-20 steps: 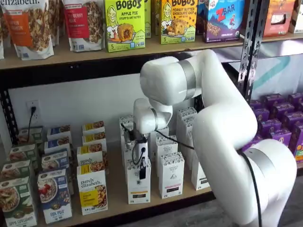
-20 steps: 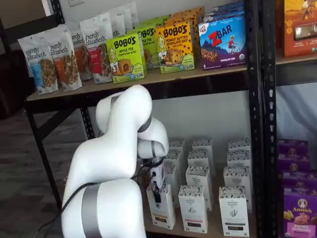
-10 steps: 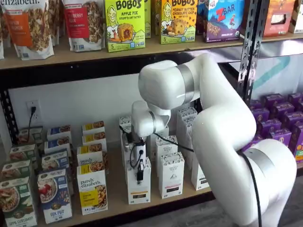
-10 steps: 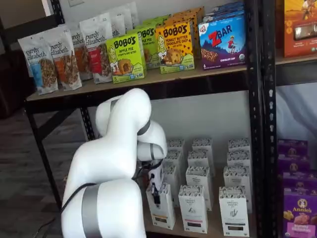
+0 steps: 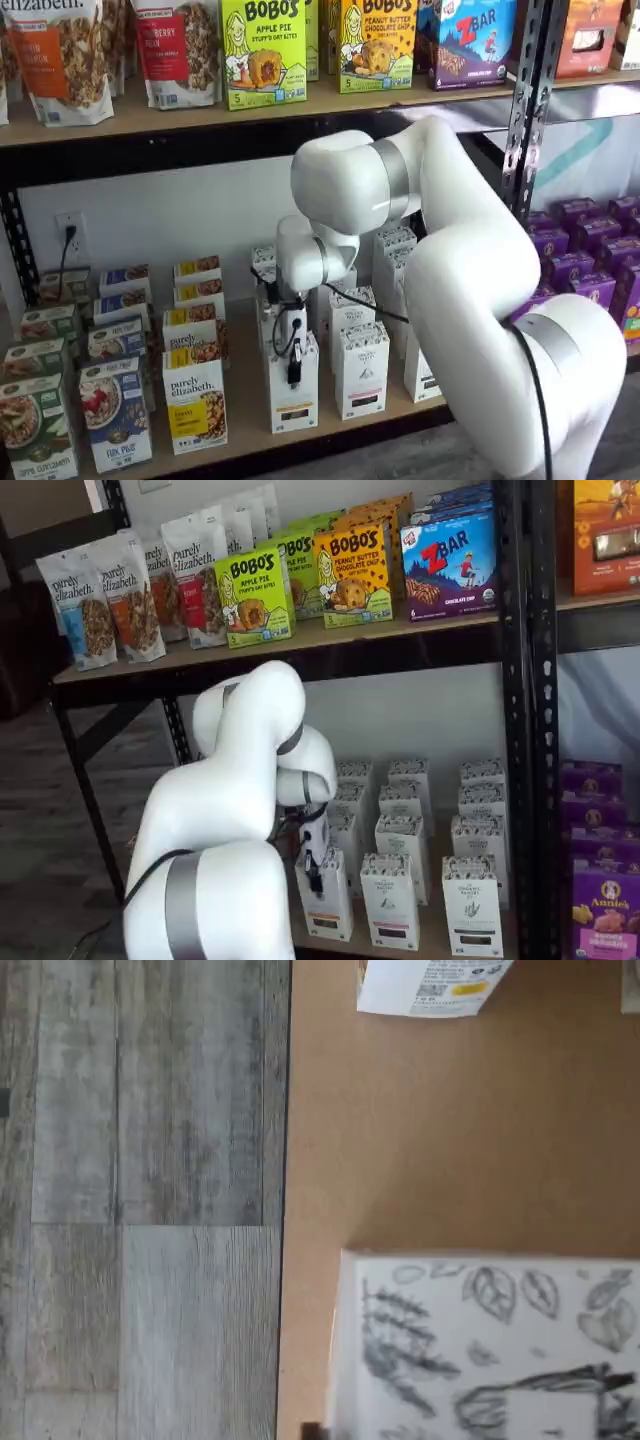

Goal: Pick up the white box with a yellow strip in the middle, on the bottom shelf, the fourth box from the left

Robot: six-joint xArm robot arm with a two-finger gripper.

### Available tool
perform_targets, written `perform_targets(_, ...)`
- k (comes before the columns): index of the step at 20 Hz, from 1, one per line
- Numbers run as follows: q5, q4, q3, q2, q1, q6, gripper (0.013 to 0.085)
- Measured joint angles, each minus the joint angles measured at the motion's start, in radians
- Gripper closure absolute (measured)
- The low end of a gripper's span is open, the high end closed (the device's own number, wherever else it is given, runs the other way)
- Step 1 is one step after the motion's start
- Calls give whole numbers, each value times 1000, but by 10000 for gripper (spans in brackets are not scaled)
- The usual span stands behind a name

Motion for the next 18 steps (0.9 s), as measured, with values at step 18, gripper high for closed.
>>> perform_targets(18, -12, -44, 141, -104, -1, 35, 490)
